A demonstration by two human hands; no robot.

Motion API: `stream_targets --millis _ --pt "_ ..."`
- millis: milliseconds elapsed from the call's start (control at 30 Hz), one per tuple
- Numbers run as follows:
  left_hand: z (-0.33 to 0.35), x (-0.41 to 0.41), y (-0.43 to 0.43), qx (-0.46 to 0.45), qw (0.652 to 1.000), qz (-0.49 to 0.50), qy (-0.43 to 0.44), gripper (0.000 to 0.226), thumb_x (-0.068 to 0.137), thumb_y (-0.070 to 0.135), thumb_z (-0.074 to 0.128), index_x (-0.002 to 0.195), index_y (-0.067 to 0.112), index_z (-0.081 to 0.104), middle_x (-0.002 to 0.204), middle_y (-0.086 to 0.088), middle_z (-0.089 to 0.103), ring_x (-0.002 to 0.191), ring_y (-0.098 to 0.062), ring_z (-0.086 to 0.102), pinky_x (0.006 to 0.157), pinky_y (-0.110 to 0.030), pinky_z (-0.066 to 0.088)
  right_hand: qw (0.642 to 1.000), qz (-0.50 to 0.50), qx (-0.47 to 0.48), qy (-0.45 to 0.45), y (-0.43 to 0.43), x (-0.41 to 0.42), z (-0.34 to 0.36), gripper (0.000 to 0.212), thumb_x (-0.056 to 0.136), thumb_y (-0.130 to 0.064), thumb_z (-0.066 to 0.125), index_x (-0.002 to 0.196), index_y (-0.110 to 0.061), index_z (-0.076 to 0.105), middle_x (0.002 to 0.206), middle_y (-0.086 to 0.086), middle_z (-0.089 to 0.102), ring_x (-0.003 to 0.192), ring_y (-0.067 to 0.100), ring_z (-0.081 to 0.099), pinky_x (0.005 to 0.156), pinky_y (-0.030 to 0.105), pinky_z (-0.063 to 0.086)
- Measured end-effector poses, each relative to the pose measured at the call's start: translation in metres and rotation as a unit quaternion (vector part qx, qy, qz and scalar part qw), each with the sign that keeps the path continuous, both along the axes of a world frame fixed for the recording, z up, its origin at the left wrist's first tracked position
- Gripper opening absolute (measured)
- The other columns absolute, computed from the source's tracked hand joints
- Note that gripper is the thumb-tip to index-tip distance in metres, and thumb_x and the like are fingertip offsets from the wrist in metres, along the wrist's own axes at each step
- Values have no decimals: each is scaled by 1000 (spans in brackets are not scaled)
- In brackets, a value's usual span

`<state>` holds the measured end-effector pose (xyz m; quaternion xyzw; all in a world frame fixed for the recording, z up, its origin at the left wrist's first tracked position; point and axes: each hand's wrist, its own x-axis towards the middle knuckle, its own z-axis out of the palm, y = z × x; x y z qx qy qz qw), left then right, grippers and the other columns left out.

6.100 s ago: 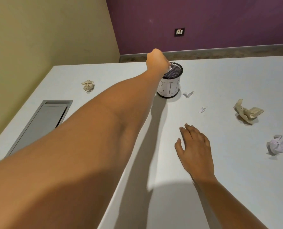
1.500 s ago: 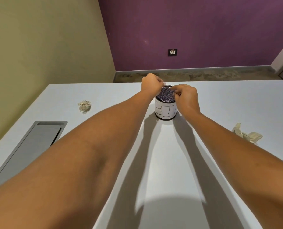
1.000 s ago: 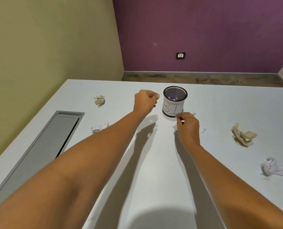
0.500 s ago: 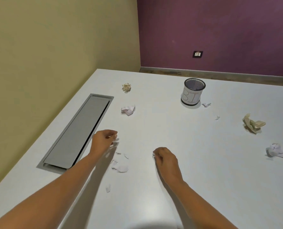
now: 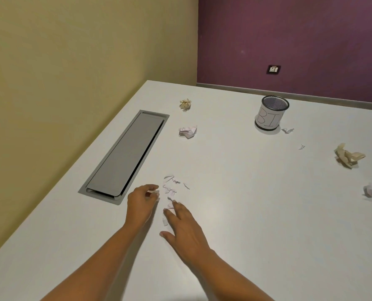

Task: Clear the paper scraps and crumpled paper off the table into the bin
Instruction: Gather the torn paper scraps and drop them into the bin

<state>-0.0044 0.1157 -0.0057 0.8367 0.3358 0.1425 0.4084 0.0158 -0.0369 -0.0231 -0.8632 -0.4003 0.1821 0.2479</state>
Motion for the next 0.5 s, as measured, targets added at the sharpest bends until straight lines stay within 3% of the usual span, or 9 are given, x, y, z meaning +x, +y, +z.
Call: stream_targets --millis 67,133,267,367,500 --pt "-1 3 0 11 1000 -16 10 25 83 12 66 107 7 66 109 -14 69 97 -26 65 93 -39 52 1000 6 -18 -15 4 -5 0 51 97 -33 41 143 -16 29 157 6 13 145 17 9 119 31 16" --pt "-1 7 -2 26 999 -40 26 28 82 13 67 109 8 65 111 -12 68 99 -24 64 90 -31 49 1000 5 -14 -27 5 -9 0 43 99 -25 38 140 -12 35 155 7 22 144 17 15 116 32 25" --pt "-3 14 -7 68 992 -92 59 35 78 23 72 112 13 64 115 -7 66 102 -22 60 82 -24 42 998 4 -20 -56 4 -11 1 34 99 -11 33 130 -6 46 144 8 41 134 18 35 93 36 47" --pt "-2 20 -11 106 985 -111 85 43 75 34 73 114 16 63 118 -3 64 107 -21 57 81 -26 43 996 15 -38 -82 3 -10 0 29 96 -1 34 119 0 52 124 11 55 118 24 44 74 38 46" --pt "-1 28 -15 135 977 -117 115 46 76 38 71 116 18 62 122 -4 62 115 -21 53 84 -32 47 995 19 -46 -87 -4 -4 -1 29 96 -1 33 115 2 54 116 12 58 112 25 45 77 37 44"
